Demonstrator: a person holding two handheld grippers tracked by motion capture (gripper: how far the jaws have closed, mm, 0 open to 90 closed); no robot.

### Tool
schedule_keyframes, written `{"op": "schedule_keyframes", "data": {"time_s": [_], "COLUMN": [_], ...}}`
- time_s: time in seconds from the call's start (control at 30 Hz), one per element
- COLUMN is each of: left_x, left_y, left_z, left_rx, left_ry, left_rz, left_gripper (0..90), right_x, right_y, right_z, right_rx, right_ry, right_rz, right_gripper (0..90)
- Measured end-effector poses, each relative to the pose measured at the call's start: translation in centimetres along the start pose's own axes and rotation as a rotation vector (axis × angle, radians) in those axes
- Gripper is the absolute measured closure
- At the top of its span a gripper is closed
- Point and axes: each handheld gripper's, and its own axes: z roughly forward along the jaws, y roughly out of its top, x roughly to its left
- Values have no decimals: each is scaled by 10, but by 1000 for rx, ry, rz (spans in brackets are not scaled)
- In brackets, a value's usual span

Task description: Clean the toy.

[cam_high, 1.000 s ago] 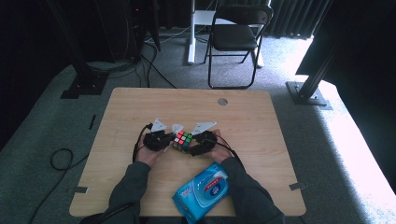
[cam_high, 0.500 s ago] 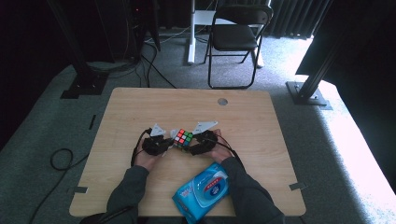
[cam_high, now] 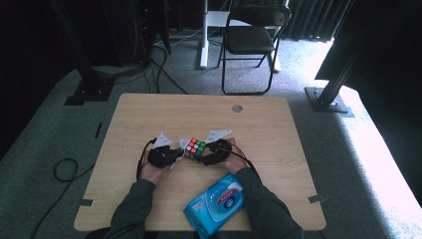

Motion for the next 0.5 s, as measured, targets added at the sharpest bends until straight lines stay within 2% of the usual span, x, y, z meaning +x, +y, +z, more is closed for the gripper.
{"op": "schedule_keyframes", "data": {"time_s": [0.27, 0.5], "left_x": [-2, -1], "left_y": [8, 15], "left_z": [-9, -10], "left_rx": [-51, -75], "left_ry": [-18, -27], "left_rz": [-2, -7], "left_gripper": [859, 859], "right_x": [1, 3], "right_y": [0, 0], "right_z": [1, 2], "right_rx": [12, 17], "right_ry": [3, 7], "right_rz": [-16, -25], "right_gripper": [344, 344]}}
